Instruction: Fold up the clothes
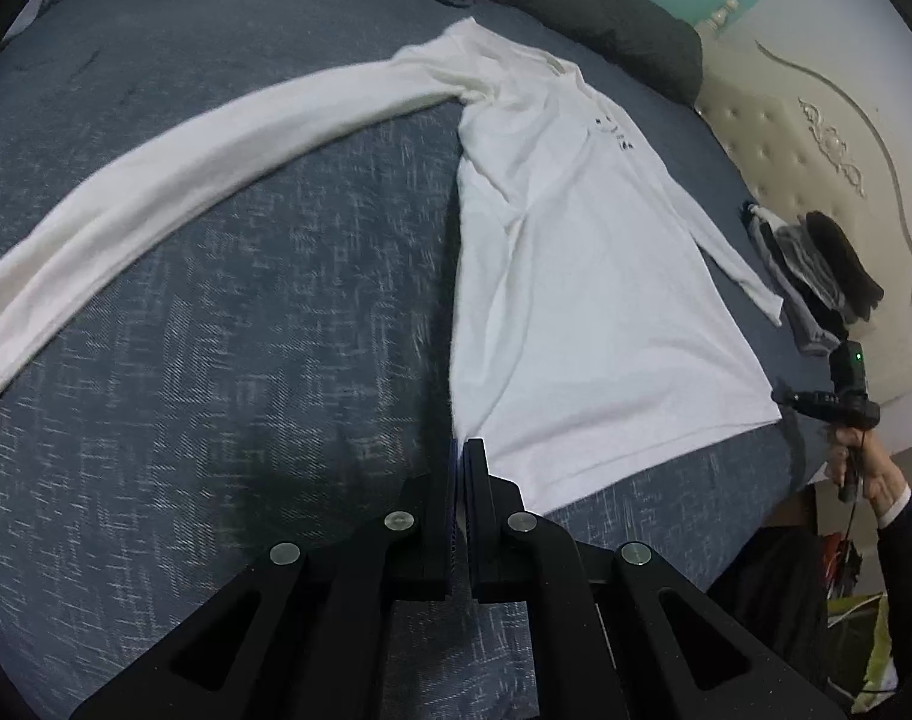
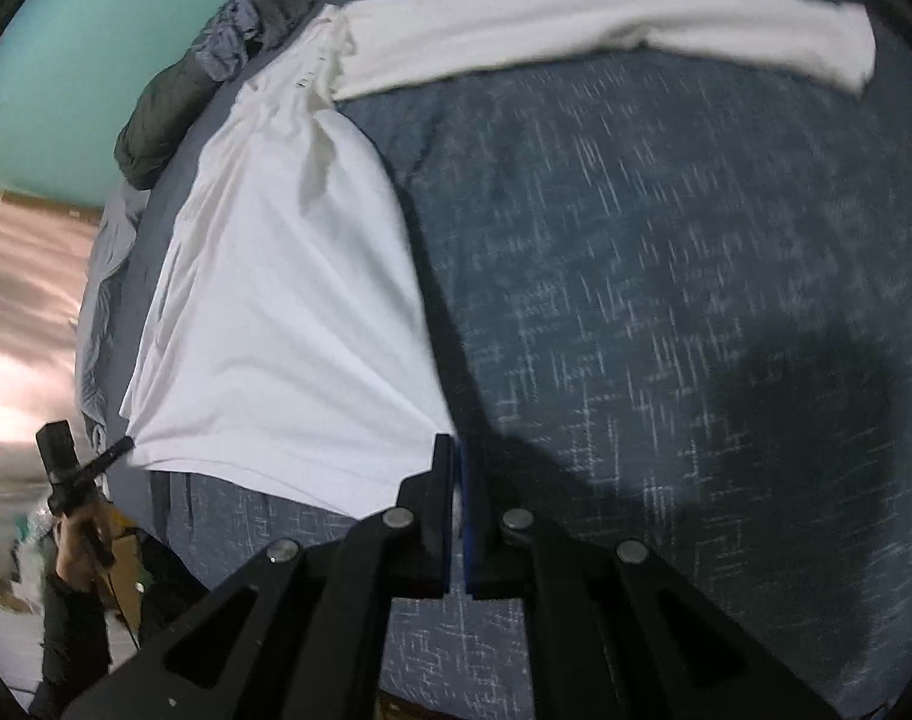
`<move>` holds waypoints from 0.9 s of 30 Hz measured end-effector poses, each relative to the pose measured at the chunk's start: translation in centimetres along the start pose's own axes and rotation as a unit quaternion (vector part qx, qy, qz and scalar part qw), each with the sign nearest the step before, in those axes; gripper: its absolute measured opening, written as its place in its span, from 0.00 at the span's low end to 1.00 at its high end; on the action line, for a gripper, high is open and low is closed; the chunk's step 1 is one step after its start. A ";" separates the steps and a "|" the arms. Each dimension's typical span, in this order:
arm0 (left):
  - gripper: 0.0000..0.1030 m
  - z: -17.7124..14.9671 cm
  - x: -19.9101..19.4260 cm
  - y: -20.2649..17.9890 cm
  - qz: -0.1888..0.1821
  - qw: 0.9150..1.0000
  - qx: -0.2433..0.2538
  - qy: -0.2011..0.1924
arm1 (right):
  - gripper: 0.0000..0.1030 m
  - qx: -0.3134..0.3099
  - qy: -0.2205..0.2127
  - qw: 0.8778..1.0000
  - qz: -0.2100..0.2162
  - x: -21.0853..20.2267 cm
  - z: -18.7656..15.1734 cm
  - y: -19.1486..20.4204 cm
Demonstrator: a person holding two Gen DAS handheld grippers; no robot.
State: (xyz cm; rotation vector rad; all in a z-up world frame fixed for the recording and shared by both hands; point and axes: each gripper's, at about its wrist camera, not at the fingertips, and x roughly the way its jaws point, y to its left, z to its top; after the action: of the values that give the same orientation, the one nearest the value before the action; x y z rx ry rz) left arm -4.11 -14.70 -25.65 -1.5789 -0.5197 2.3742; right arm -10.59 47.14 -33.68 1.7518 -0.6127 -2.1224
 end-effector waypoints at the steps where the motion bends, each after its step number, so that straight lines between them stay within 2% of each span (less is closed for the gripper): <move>1: 0.02 -0.1 0.2 0.0 -0.001 1.000 -0.001 0.003 | 0.01 -0.001 0.001 1.000 0.003 0.2 -0.1 0.1; 4: 0.02 -0.4 1.0 0.2 -0.002 1.000 -0.008 0.016 | 0.02 0.004 0.007 1.000 0.018 0.2 -0.2 0.4; 8: 0.03 -0.5 1.4 1.0 -0.003 1.000 -0.017 0.020 | 0.08 0.031 -0.001 0.998 0.060 -0.7 0.2 -1.0; 9: 0.03 -0.4 1.4 1.2 -0.003 1.000 -0.019 0.019 | 0.12 0.031 -0.003 0.998 0.057 -1.0 0.1 -1.0; 11: 0.03 -0.4 1.4 1.6 -0.004 1.000 -0.024 0.017 | 0.35 0.022 -0.003 0.998 0.050 -1.3 0.0 -1.0; 13: 0.03 -0.5 1.5 2.0 -0.006 0.999 -0.027 0.019 | 0.36 0.016 0.000 0.999 0.042 -1.2 -0.1 -0.8; 20: 0.18 -1.1 2.6 2.1 -0.016 0.999 -0.031 0.029 | 0.36 0.001 0.013 0.999 0.031 -0.1 -0.6 -0.2; 27: 0.19 -1.2 3.2 2.6 -0.016 0.999 -0.032 0.033 | 0.36 -0.007 0.018 0.999 0.027 0.6 -0.7 0.2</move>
State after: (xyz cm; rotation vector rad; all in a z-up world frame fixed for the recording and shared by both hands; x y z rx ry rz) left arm -4.22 -15.59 -29.86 -1.6568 -0.6091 2.2956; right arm -9.99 46.52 -34.22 1.7415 -0.6254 -2.0511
